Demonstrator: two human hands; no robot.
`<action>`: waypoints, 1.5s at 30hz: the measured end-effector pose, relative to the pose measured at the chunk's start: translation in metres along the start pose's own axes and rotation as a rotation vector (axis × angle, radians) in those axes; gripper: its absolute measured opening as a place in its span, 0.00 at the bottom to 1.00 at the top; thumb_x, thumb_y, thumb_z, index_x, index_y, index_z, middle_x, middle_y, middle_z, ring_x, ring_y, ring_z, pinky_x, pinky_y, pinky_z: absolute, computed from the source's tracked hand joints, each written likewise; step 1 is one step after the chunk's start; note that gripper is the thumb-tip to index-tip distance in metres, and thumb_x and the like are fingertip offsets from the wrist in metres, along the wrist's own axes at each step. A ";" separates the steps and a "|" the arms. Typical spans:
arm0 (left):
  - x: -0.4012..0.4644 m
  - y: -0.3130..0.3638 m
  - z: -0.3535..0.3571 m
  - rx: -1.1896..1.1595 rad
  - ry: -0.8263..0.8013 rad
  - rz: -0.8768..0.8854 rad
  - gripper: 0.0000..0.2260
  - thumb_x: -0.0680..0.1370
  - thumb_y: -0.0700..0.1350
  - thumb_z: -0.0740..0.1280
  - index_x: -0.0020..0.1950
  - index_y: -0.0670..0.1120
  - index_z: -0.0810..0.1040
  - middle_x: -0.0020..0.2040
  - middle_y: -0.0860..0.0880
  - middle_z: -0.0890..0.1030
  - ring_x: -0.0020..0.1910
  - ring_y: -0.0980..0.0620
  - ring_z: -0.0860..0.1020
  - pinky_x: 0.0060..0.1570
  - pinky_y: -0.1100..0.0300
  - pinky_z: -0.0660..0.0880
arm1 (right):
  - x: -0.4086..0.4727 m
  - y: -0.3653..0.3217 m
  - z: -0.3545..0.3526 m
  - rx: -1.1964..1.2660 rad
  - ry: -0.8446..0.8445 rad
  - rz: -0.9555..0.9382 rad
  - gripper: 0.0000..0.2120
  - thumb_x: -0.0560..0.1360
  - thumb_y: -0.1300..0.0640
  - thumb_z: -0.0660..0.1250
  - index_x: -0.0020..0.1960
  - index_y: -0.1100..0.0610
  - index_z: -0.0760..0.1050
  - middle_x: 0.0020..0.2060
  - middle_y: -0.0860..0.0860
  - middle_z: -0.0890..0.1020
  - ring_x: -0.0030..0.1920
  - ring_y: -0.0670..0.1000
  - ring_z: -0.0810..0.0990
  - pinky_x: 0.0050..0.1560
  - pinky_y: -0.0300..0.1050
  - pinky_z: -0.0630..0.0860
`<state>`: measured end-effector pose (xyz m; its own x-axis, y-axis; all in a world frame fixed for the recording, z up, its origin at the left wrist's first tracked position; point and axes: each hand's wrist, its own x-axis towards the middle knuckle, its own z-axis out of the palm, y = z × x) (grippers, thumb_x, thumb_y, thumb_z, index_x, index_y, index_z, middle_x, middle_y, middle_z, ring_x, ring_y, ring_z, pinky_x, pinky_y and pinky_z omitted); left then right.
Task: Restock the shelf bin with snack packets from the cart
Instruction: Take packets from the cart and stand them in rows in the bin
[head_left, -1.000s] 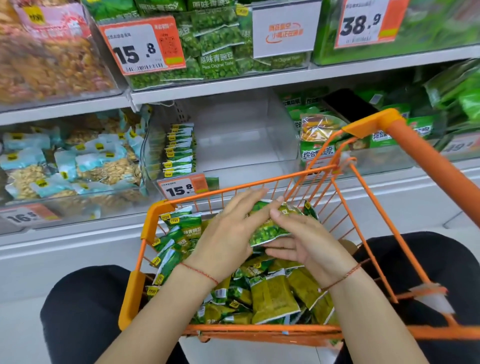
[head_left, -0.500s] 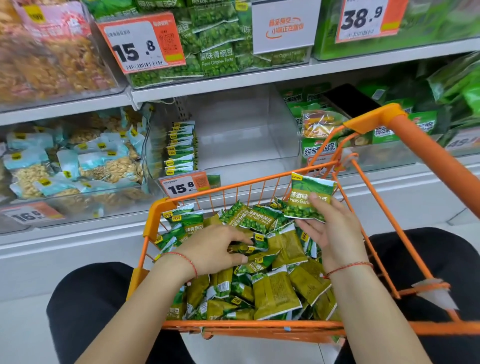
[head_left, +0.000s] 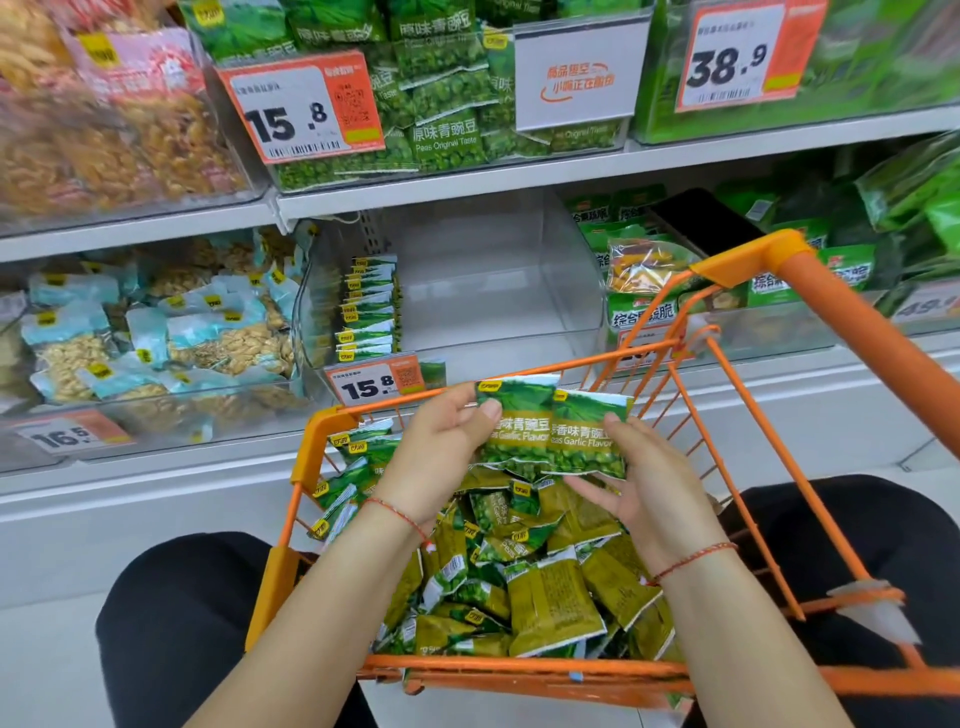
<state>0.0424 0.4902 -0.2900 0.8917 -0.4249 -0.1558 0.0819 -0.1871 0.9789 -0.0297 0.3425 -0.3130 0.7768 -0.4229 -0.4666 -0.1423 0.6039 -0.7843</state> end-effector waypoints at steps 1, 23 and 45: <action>0.001 -0.001 0.005 -0.010 -0.012 0.018 0.06 0.80 0.42 0.62 0.56 0.49 0.73 0.48 0.54 0.82 0.48 0.62 0.79 0.51 0.66 0.70 | 0.000 0.001 0.000 -0.022 -0.033 -0.019 0.28 0.77 0.52 0.65 0.74 0.55 0.62 0.71 0.49 0.64 0.69 0.57 0.64 0.50 0.52 0.80; -0.013 -0.040 0.004 1.295 -0.300 0.203 0.22 0.75 0.66 0.60 0.59 0.53 0.79 0.43 0.53 0.81 0.47 0.50 0.76 0.60 0.59 0.64 | 0.001 0.002 -0.009 -0.050 0.000 -0.220 0.12 0.75 0.58 0.68 0.59 0.54 0.75 0.54 0.51 0.82 0.55 0.48 0.81 0.44 0.41 0.81; 0.008 0.023 -0.016 0.129 -0.233 0.021 0.06 0.77 0.39 0.66 0.51 0.49 0.76 0.44 0.49 0.77 0.39 0.60 0.78 0.37 0.65 0.78 | 0.002 0.009 -0.006 -0.080 -0.082 -0.003 0.31 0.74 0.57 0.68 0.74 0.58 0.61 0.72 0.52 0.64 0.53 0.53 0.80 0.46 0.53 0.82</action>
<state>0.0582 0.4964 -0.2670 0.7651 -0.6192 -0.1768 -0.0060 -0.2814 0.9596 -0.0334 0.3428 -0.3237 0.8246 -0.3657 -0.4317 -0.1859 0.5455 -0.8172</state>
